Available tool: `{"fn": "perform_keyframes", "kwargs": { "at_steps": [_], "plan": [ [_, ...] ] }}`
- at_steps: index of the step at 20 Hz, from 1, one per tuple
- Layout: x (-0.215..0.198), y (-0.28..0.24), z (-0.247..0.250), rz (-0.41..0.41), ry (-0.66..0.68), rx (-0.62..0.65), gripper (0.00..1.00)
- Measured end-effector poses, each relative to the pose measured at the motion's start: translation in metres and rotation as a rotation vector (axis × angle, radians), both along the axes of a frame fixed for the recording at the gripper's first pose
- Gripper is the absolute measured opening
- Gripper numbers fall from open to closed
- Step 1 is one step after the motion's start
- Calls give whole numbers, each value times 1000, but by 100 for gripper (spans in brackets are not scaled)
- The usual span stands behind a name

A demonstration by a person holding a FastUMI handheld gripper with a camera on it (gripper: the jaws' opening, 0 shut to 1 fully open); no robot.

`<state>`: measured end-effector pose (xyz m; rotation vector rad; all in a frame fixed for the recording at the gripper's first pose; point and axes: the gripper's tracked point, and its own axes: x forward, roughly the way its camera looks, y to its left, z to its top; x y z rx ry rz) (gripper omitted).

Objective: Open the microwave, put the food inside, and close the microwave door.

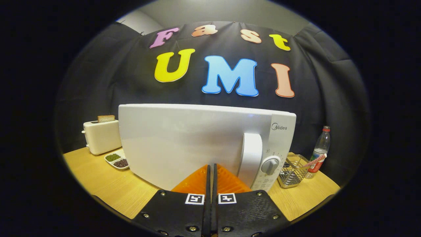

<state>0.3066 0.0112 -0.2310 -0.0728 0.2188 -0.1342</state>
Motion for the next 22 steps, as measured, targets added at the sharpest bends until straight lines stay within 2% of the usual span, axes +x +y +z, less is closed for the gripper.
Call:
{"fn": "perform_keyframes", "kwargs": {
  "at_steps": [7,8,11,15,17,22],
  "plan": [
    [25,-17,-3,-39,-19,-65,1],
    [32,-16,-9,-41,6,-22,1],
    [21,-10,-6,-30,32,20,2],
    [-13,6,10,26,40,98,2],
    [-38,5,31,28,-7,88,2],
    [-117,21,65,105,-59,54,2]
  ]
}}
